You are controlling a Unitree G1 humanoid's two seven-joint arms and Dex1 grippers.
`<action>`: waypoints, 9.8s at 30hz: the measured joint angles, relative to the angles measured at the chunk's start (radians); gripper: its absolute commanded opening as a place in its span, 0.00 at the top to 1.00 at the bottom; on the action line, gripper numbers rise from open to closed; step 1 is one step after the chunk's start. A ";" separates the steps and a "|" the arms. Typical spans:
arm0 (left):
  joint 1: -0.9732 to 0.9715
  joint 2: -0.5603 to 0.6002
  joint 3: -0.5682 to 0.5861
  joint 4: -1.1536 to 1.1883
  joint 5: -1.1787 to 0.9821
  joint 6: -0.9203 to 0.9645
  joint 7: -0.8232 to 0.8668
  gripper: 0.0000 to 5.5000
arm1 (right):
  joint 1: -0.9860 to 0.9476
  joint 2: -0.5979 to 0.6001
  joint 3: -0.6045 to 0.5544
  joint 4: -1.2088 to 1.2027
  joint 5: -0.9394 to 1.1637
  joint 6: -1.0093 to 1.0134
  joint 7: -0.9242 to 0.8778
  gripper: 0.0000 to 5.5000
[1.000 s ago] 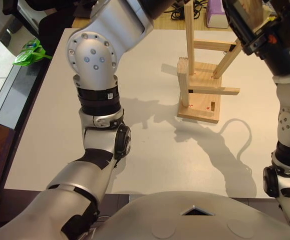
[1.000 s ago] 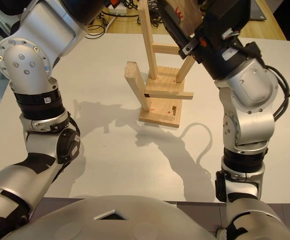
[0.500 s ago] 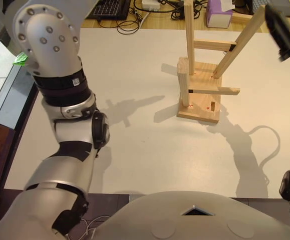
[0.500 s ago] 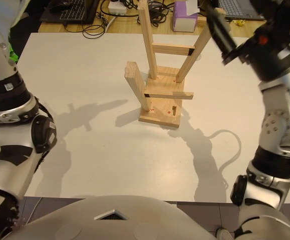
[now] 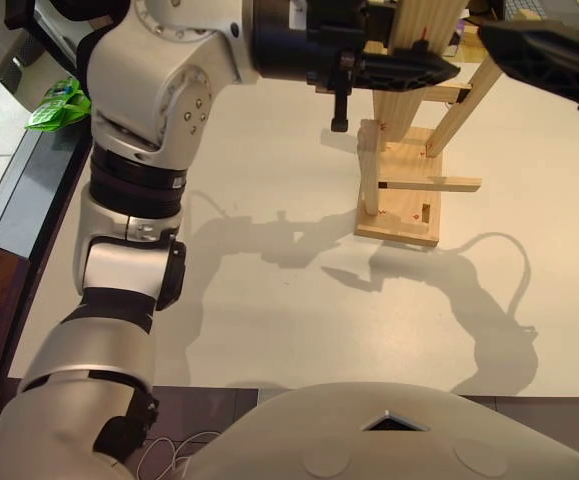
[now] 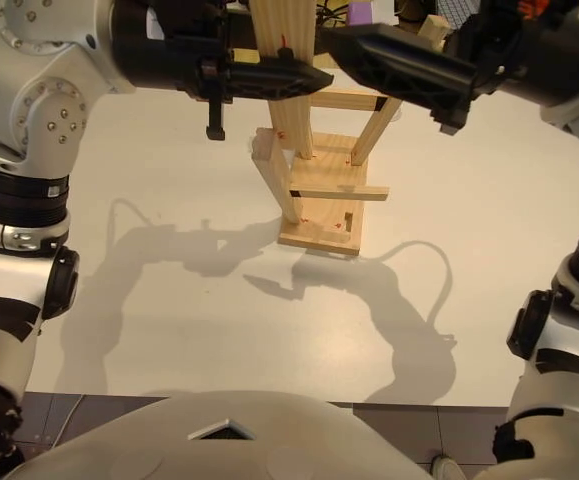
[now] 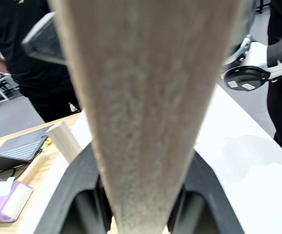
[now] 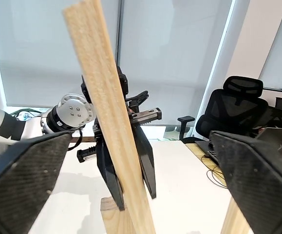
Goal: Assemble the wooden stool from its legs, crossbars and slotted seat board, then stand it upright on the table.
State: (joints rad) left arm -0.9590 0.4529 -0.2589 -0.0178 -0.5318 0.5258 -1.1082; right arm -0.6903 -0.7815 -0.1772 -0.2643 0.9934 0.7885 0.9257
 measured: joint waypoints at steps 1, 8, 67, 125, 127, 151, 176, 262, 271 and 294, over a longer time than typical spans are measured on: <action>0.000 -0.002 0.000 0.000 0.003 0.000 -0.005 0.81 | -0.007 0.005 0.003 0.000 -0.003 -0.002 0.003 0.08; 0.003 -0.025 -0.008 0.000 0.021 0.009 -0.021 0.81 | -0.037 0.044 0.045 -0.002 -0.017 -0.007 0.005 0.30; 0.964 -0.065 0.106 -0.200 0.329 0.014 0.659 0.46 | 0.468 0.422 -0.494 -0.096 -0.175 -0.360 -0.766 0.81; 0.847 -0.362 -0.089 -0.105 0.432 0.007 0.727 0.46 | 0.645 0.468 -0.217 0.032 -0.255 -0.378 -0.565 0.81; 0.848 -0.366 -0.082 -0.108 0.432 0.011 0.733 0.46 | 0.657 0.467 -0.213 0.021 -0.264 -0.386 -0.563 0.81; 0.851 -0.385 -0.032 -0.112 0.431 0.000 0.770 0.46 | 0.694 0.503 -0.238 0.125 -0.268 -0.553 -0.586 0.81; 0.795 -0.392 0.052 -0.224 0.366 -0.109 0.759 0.46 | 0.672 0.413 -0.164 0.042 -0.351 -0.466 -0.563 0.56; 0.629 -0.302 -0.122 -0.470 0.129 0.190 0.603 0.46 | 0.449 0.157 -0.247 0.203 -0.374 -0.327 -0.366 0.78; 0.590 -0.377 -0.109 -0.423 0.147 0.201 0.693 0.33 | 0.450 0.167 -0.239 0.198 -0.374 -0.337 -0.372 0.79; 0.575 -0.433 -0.125 -0.390 0.123 0.206 0.733 0.58 | 0.440 0.189 -0.255 0.237 -0.361 -0.354 -0.353 0.80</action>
State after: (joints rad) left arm -0.3837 0.0202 -0.3843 -0.4082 -0.4091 0.7319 -0.3749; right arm -0.2498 -0.5923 -0.4327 -0.0276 0.6322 0.4342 0.5723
